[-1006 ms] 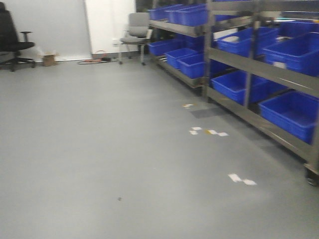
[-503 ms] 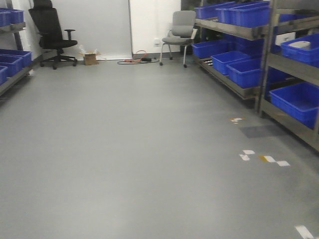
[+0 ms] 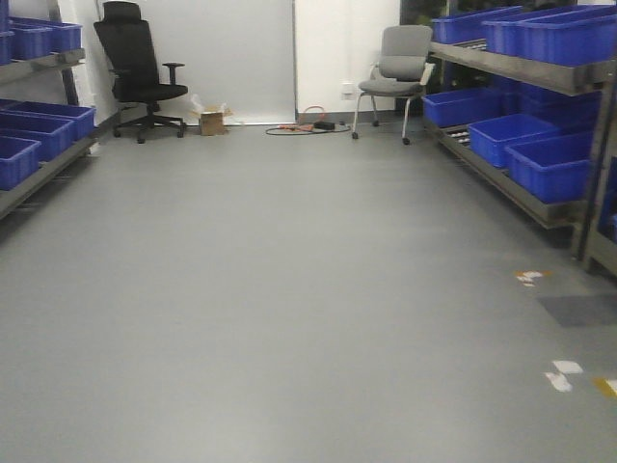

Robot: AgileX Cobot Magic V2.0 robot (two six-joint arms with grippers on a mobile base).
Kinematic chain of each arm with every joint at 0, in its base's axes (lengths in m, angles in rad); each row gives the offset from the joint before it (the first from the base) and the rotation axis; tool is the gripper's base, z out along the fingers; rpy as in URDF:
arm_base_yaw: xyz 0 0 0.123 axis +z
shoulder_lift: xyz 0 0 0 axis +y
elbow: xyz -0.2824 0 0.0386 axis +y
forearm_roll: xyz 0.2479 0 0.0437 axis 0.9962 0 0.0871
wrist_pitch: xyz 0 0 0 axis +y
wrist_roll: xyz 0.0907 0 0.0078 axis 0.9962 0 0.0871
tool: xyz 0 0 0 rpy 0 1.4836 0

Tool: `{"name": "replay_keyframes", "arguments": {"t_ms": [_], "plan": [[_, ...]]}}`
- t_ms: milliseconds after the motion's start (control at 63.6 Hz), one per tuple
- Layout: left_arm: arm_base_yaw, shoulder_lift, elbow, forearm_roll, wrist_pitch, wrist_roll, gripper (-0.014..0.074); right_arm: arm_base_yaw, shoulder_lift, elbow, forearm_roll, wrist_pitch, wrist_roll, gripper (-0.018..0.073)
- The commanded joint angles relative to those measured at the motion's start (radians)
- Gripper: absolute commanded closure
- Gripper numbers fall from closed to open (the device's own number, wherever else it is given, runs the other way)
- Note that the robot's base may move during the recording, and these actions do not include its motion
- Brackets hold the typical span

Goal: Place yellow foam block on left shelf second layer
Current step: 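Drive the base up to the shelf of blue bins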

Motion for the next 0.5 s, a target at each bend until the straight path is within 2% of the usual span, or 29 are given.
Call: {"name": "replay_keyframes", "arguments": {"t_ms": [0, 487], "plan": [[-0.007, -0.021, 0.026, -0.006, -0.083, -0.003, 0.0472, -0.004, 0.012, -0.03, 0.0, -0.093, -0.013, 0.0072], [-0.007, -0.021, 0.026, -0.006, -0.083, -0.003, 0.0472, -0.004, 0.012, -0.03, 0.0, -0.093, -0.013, 0.0072]]}}
